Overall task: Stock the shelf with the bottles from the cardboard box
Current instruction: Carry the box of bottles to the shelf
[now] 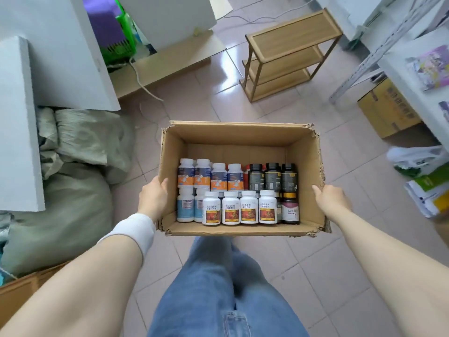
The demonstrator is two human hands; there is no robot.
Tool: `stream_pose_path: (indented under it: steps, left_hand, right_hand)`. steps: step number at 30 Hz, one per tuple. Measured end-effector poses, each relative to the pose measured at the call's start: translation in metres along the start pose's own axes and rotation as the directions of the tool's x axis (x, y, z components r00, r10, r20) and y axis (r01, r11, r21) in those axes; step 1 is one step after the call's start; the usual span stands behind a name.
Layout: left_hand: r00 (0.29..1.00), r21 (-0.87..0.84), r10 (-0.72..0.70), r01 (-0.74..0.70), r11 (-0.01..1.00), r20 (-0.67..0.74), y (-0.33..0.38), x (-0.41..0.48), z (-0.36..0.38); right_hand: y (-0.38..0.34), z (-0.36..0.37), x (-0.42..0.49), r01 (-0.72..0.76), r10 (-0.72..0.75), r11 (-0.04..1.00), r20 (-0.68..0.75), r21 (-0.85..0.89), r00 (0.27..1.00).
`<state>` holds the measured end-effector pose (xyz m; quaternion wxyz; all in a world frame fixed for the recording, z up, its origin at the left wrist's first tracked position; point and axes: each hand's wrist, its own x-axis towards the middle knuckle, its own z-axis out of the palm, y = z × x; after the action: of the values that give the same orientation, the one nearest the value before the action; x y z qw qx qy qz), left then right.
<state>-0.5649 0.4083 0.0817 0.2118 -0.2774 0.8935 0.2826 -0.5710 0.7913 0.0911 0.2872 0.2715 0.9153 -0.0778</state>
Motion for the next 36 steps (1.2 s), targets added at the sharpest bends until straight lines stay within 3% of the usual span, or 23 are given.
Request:
stream_pose_path:
  steps: [9,16,27,36]
  left_hand:
    - [0.996,0.006,0.06,-0.061,0.998,0.072,0.182,0.11,0.01]
    - [0.991,-0.026,0.09,-0.088,0.996,0.096,0.309,0.179,0.013]
    - [0.999,-0.037,-0.005,0.007,0.999,0.045,0.489,0.27,0.054]
    - [0.997,-0.132,-0.08,0.079,0.988,0.0,0.596,0.341,0.071]
  right_hand:
    - [-0.012,-0.104,0.128,-0.148,0.149,0.988,-0.027,0.037,0.988]
    - [-0.018,-0.183,0.233,-0.163,0.166,0.984,-0.042,0.066,0.985]
    - [-0.024,-0.288,0.44,-0.082,0.082,0.993,-0.006,0.087,0.997]
    - [-0.074,-0.393,0.574,0.012,-0.013,0.999,-0.024,-0.035,1.0]
